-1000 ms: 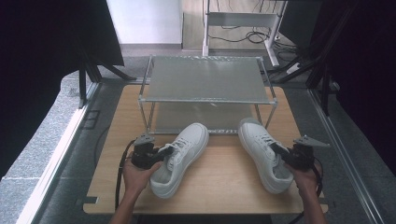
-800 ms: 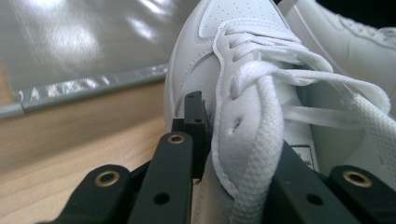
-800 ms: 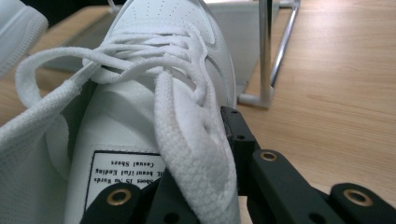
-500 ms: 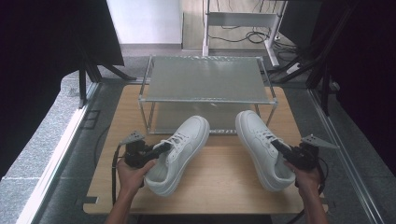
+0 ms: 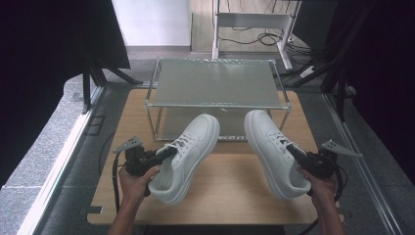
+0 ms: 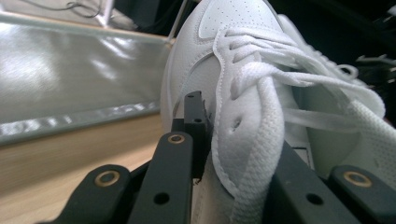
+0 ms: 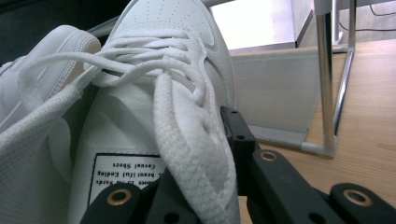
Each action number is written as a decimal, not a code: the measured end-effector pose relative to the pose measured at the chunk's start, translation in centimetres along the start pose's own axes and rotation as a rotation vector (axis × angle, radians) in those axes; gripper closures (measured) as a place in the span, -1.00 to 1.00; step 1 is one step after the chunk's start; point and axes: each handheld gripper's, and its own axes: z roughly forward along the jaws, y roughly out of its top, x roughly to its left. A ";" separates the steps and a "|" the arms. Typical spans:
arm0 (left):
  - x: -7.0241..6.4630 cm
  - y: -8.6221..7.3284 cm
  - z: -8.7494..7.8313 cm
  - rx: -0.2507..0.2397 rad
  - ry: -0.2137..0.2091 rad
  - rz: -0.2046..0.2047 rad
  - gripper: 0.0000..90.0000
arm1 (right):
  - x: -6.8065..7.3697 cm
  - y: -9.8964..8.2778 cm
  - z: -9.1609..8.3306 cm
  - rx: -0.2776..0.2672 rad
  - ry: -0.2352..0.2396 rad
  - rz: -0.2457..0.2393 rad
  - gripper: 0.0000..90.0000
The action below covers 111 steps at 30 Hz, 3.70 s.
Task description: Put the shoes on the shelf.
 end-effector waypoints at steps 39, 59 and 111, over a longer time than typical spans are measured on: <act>-1.3 4.6 0.0 -0.185 -0.083 -0.080 0.83 | 3.3 4.7 1.3 -0.121 0.104 0.111 0.91; -0.8 7.8 0.4 -0.177 -0.090 -0.091 0.83 | 4.0 7.9 2.1 -0.152 0.119 0.131 0.91; 0.7 14.7 2.4 -0.194 -0.020 -0.079 0.84 | 2.9 13.9 6.3 -0.168 -0.011 0.145 0.91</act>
